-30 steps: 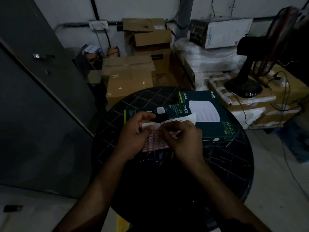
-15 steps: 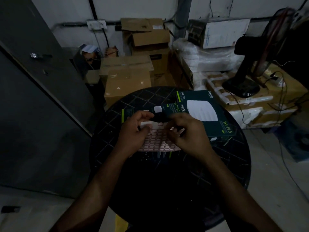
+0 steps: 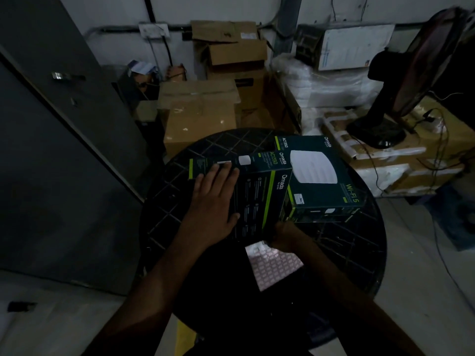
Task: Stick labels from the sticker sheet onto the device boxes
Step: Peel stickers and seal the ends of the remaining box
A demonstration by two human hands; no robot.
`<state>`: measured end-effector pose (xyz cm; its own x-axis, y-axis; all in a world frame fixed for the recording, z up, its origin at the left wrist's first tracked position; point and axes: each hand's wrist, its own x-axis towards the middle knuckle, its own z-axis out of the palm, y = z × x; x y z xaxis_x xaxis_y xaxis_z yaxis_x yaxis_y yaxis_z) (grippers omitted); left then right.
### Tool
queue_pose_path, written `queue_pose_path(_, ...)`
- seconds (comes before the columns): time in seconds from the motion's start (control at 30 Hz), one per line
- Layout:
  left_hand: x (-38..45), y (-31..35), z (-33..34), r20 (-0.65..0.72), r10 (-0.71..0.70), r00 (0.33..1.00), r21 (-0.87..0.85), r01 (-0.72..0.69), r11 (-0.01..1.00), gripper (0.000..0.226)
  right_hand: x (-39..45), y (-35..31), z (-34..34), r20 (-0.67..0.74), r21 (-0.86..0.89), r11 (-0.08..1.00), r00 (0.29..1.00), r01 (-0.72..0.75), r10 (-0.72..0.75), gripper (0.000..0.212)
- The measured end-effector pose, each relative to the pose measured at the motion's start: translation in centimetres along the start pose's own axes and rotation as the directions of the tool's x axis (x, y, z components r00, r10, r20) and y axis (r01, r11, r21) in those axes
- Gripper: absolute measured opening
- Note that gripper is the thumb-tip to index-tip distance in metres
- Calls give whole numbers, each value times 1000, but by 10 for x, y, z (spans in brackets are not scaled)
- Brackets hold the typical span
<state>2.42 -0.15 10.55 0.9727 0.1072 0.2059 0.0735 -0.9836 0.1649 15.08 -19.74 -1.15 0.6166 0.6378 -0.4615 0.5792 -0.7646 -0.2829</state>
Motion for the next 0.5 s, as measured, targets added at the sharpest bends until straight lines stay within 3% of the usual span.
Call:
queue_pose_path(0.1,-3,1,5,-45,9,999,74,-6,997,107,1,10,21,-50,62,996,997,-56,59,31)
queue_pose_path(0.17,-2,1,7,-55,7,998,92,-2,996,108,-1,14,26,-103,164,986,994,-30,47,15)
queue_pose_path(0.27,1,-2,9,-76,-1,997,72,7,997,103,-8,18,21,-273,290,956,961,51,31,10)
queue_pose_path(0.4,5,-3,5,-210,-28,977,-38,21,999,68,-27,0,-8,-429,307,936,903,173,-27,15)
queue_pose_path(0.5,10,-8,4,-327,-61,943,-146,13,989,43,-52,-32,-46,-591,374,843,800,387,-105,12)
